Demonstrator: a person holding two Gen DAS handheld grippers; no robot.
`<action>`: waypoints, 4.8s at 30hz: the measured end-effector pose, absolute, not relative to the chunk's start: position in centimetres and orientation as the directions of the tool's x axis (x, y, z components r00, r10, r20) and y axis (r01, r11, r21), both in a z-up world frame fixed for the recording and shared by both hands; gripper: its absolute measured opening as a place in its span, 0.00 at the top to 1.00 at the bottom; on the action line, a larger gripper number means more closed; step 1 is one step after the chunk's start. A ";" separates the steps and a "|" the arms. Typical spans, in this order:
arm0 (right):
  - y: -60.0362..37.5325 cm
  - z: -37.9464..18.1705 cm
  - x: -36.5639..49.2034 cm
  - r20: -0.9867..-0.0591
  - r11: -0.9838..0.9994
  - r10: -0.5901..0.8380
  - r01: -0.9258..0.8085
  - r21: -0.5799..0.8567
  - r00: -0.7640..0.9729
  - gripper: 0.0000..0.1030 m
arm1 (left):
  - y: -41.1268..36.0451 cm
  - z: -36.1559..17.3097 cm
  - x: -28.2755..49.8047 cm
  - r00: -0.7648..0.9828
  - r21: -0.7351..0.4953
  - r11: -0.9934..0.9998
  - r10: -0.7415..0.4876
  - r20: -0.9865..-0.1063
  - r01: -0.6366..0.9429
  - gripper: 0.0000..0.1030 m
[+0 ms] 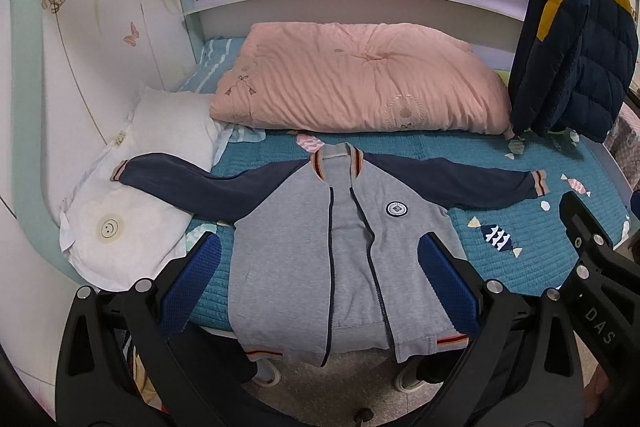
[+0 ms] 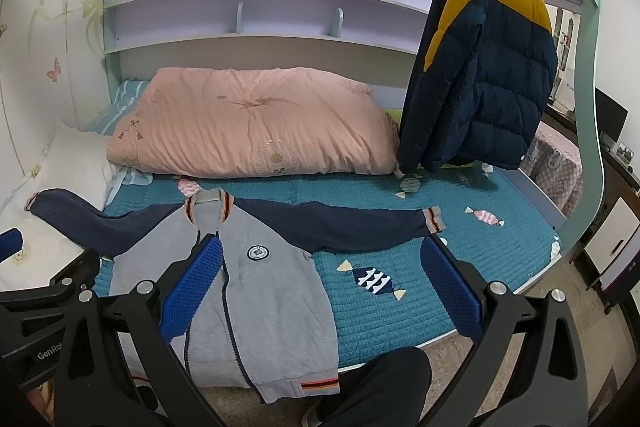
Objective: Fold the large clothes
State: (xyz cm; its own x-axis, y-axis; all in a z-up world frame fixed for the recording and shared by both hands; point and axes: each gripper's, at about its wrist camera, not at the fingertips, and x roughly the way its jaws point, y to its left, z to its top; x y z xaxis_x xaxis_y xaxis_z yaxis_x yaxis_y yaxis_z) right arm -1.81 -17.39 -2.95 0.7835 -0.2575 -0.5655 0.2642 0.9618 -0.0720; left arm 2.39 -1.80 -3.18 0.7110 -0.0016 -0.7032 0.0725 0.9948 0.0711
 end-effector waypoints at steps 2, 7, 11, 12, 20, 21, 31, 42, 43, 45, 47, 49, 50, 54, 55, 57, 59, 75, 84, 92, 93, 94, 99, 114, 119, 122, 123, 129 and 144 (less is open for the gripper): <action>-17.4 -3.0 -1.8 -0.567 0.962 -0.255 0.262 -0.071 0.783 0.07 | -1.8 -3.2 2.5 0.709 0.072 0.995 -0.001 -0.705 0.072 0.05; -17.2 -3.1 -1.6 -0.573 0.965 -0.248 0.254 -0.070 0.782 0.07 | -1.5 -3.4 2.7 0.706 0.067 0.995 -0.001 -0.709 0.069 0.05; -16.6 -3.4 -1.0 -0.581 0.966 -0.247 0.246 -0.081 0.776 0.07 | -1.0 -3.8 2.9 0.702 0.061 0.996 -0.004 -0.712 0.067 0.05; -16.4 -3.5 -0.8 -0.581 0.966 -0.246 0.244 -0.084 0.775 0.07 | -0.7 -3.9 3.1 0.700 0.058 0.996 -0.004 -0.714 0.065 0.05; -14.5 -4.5 1.4 -0.615 0.973 -0.226 0.208 -0.101 0.756 0.07 | 2.2 -5.4 4.8 0.674 0.036 0.999 0.010 -0.739 0.025 0.05; -14.1 -4.7 1.8 -0.622 0.975 -0.220 0.198 -0.105 0.752 0.07 | 2.5 -5.5 5.0 0.670 0.035 0.999 0.014 -0.742 0.018 0.05; -8.4 -7.5 5.9 -0.681 0.989 -0.146 0.085 -0.122 0.718 0.07 | 8.5 -9.3 7.6 0.602 0.017 0.998 0.052 -0.797 -0.063 0.05; -1.1 -12.0 13.7 -0.789 0.998 -0.057 0.002 -0.070 0.612 0.07 | 19.0 -14.4 11.5 0.481 0.034 0.965 0.159 -0.862 -0.259 0.05; -0.4 -12.4 14.4 -0.795 0.998 -0.042 -0.010 -0.061 0.605 0.07 | 19.6 -14.6 11.8 0.475 0.036 0.962 0.167 -0.864 -0.272 0.05; 1.0 -13.4 16.1 -0.812 0.999 -0.006 -0.026 -0.026 0.584 0.07 | 21.6 -15.4 12.5 0.456 0.044 0.952 0.185 -0.870 -0.304 0.05; 2.2 -14.4 17.5 -0.832 1.000 0.023 -0.027 0.010 0.554 0.07 | 23.6 -16.2 13.4 0.434 0.047 0.940 0.200 -0.879 -0.339 0.05; 3.8 -15.6 19.5 -0.856 0.997 0.082 -0.041 0.071 0.510 0.07 | 25.3 -16.8 14.2 0.417 0.043 0.931 0.203 -0.886 -0.362 0.05; 4.4 -16.0 20.4 -0.861 0.994 0.106 -0.051 0.093 0.497 0.07 | 26.1 -17.0 14.7 0.411 0.038 0.927 0.201 -0.889 -0.373 0.05; 6.5 -17.6 23.4 -0.867 0.990 0.144 -0.074 0.123 0.476 0.07 | 29.5 -18.2 17.2 0.392 0.028 0.912 0.204 -0.897 -0.409 0.05; 7.0 -18.0 24.3 -0.871 0.988 0.154 -0.084 0.130 0.467 0.07 | 30.2 -18.5 17.8 0.388 0.024 0.910 0.200 -0.900 -0.414 0.05; 7.7 -18.9 25.9 -0.874 0.982 0.189 -0.106 0.158 0.447 0.13 | 31.9 -19.2 19.3 0.397 -0.011 0.906 0.174 -0.901 -0.423 0.05; 8.2 -19.6 27.5 -0.882 0.978 0.209 -0.104 0.182 0.421 0.24 | 33.2 -19.7 20.5 0.416 -0.029 0.907 0.163 -0.894 -0.419 0.05; 12.0 -29.4 37.7 -0.931 0.941 0.334 -0.105 0.321 0.147 0.98 | 44.7 -22.2 28.3 0.417 -0.166 0.862 0.057 -0.907 -0.479 0.05; 14.3 -37.7 41.0 -0.979 0.975 0.204 -0.087 0.203 0.006 1.00 | 48.6 -23.0 31.0 0.388 -0.179 0.831 0.047 -0.921 -0.526 0.05; 15.1 -37.9 41.1 -0.989 0.979 0.148 -0.140 0.147 -0.006 0.99 | 52.1 -24.8 32.9 0.371 -0.215 0.788 0.019 -0.928 -0.577 0.05; 15.2 -37.9 41.0 -0.990 0.979 0.144 -0.147 0.142 -0.002 1.00 | 52.5 -25.0 33.2 0.375 -0.229 0.779 0.008 -0.927 -0.584 0.05; 15.2 -37.8 40.8 -0.990 0.978 0.138 -0.157 0.136 0.005 1.00 | 53.0 -25.3 33.6 0.382 -0.250 0.768 -0.007 -0.924 -0.590 0.05; 15.9 -38.5 40.0 -0.993 0.979 0.108 -0.177 0.100 0.038 1.00 | 54.8 -26.8 35.8 0.411 -0.296 0.724 -0.018 -0.911 -0.624 0.05; 11.8 -40.4 40.0 -0.954 0.949 0.296 -0.127 0.289 0.045 1.00 | 49.2 -22.5 36.5 0.445 -0.156 0.820 0.130 -0.886 -0.550 0.86; 8.9 -40.9 39.6 -0.916 0.917 0.394 -0.104 0.385 0.079 1.00 | 42.6 -18.2 35.2 0.540 -0.144 0.903 0.109 -0.835 -0.406 0.87; 7.0 -40.4 38.1 -0.874 0.883 0.468 -0.114 0.456 0.128 1.00 | 37.4 -16.1 34.7 0.585 -0.144 0.944 0.060 -0.809 -0.296 0.87; 5.5 -40.2 37.2 -0.850 0.863 0.505 -0.094 0.496 0.148 1.00 | 35.8 -15.7 34.7 0.592 -0.138 0.956 0.044 -0.805 -0.259 0.86; -1.7 -39.3 33.5 -0.837 0.858 0.503 -0.010 0.513 0.218 0.98 | 24.2 -14.5 34.2 0.630 -0.082 0.995 -0.032 -0.776 -0.050 0.86; -18.6 -32.8 29.1 -0.817 0.839 0.376 0.213 0.500 0.436 0.95 | 2.0 -26.7 34.3 0.440 -0.064 0.971 -0.163 -0.883 0.232 0.86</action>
State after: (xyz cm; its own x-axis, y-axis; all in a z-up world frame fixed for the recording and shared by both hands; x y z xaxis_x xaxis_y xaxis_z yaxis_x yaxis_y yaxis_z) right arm 29.14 -18.56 -32.76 0.4364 0.3761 -0.8174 0.2130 0.8395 0.4999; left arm 34.34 1.97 -26.66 0.4404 -0.1632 -0.8828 0.2316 0.9707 -0.0639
